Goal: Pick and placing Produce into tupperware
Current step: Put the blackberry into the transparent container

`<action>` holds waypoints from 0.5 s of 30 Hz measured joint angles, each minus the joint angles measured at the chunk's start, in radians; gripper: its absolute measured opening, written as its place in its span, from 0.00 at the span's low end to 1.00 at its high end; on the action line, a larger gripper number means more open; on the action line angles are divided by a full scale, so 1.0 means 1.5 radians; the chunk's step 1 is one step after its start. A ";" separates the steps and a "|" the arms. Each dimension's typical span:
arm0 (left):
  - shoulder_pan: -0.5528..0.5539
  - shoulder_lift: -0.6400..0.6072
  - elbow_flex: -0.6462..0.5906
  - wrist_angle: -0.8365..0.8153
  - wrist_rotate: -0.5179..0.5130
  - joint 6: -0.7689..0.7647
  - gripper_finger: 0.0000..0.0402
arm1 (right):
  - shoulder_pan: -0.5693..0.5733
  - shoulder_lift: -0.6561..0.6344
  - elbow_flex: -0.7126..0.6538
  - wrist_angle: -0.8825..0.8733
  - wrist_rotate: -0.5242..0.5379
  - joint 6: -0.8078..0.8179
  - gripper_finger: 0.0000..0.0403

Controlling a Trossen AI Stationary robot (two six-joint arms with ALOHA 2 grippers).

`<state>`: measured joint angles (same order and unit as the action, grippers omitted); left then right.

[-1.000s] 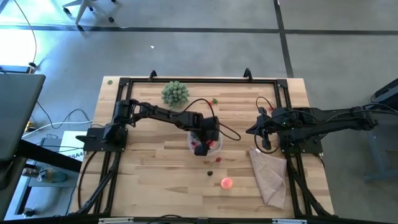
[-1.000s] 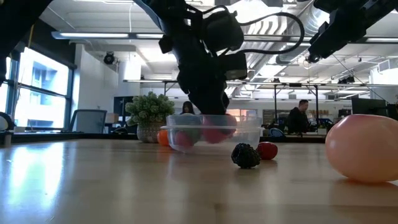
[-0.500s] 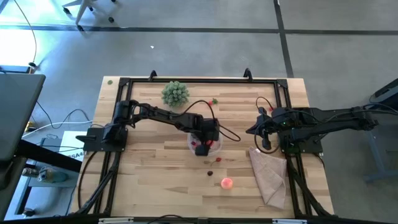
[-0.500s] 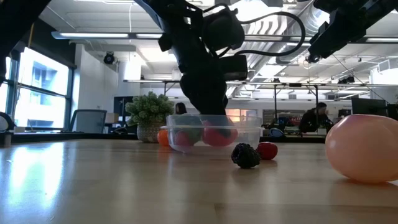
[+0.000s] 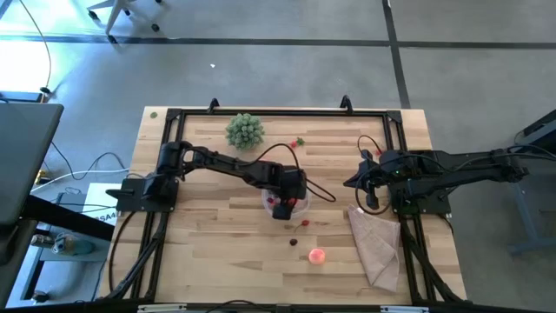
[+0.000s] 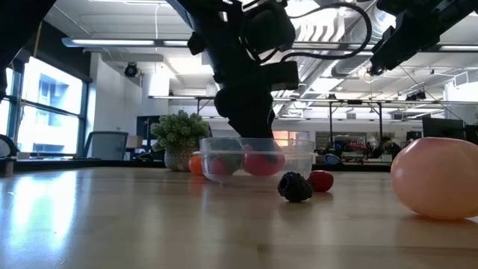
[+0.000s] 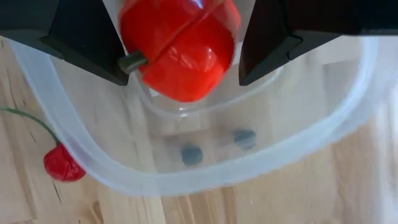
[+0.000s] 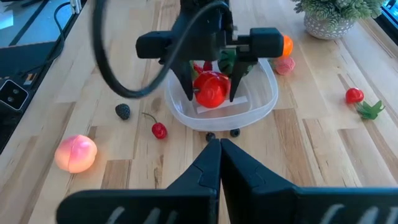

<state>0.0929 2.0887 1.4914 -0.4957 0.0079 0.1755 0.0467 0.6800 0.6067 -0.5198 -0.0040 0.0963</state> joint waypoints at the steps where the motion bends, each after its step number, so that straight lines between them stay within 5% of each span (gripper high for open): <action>1: -0.002 -0.002 0.000 0.004 -0.003 0.000 0.73 | 0.000 0.000 0.000 0.000 0.000 0.000 0.00; 15: -0.025 -0.072 0.001 -0.006 -0.027 0.008 0.73 | 0.000 0.000 0.000 0.000 0.000 0.000 0.00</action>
<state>0.0556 1.9812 1.4921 -0.5043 -0.0322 0.1871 0.0467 0.6800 0.6067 -0.5192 -0.0040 0.0963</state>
